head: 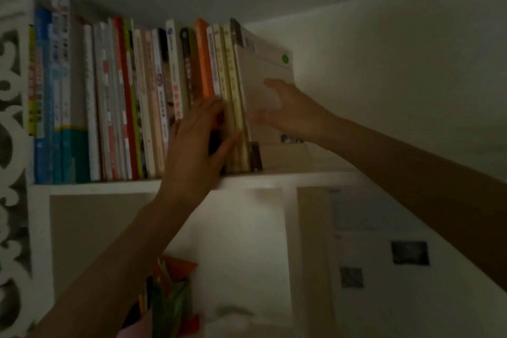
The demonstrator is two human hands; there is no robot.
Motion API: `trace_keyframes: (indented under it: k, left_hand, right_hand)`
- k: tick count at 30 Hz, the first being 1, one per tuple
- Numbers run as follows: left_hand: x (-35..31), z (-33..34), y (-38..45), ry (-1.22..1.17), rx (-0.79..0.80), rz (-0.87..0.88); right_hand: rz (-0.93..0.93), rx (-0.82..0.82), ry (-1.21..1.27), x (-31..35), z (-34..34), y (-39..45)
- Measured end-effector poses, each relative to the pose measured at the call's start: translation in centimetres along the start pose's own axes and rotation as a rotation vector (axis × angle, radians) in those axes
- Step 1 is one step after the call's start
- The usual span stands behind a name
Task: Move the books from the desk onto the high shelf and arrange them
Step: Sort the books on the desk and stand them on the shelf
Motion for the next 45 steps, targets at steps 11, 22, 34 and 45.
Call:
trace_keyframes:
  k: [11,22,34,45]
  left_hand:
    - [-17.8,9.5,-15.0,-0.557,0.122,0.249]
    - [-33.9,29.4,-44.8,-0.890,1.272,-0.254]
    - [-53.0,42.6,-55.7,-0.786,1.580,-0.616]
    - [-54.8,46.5,-57.1,-0.983,1.313,-1.589]
  right_hand:
    - [0.216,-0.346,-0.222,-6.5,-6.9,-27.3]
    - [1.278,0.040,-0.328,-26.6,-7.6,-69.2]
    - [1.131,0.023,-0.834,-38.3,-21.2,-85.5]
    - [0.742,-0.242,-0.859,-38.0,-22.2,-78.4]
Point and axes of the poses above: each hand's wrist, its own y-axis towards the middle knuckle, its own z-axis out of the palm, x = y × z, the point moved 7 cm from there along y, towards the middle knuckle, and after that the axes turned 1 degree about -y, right-handed, at the moved point
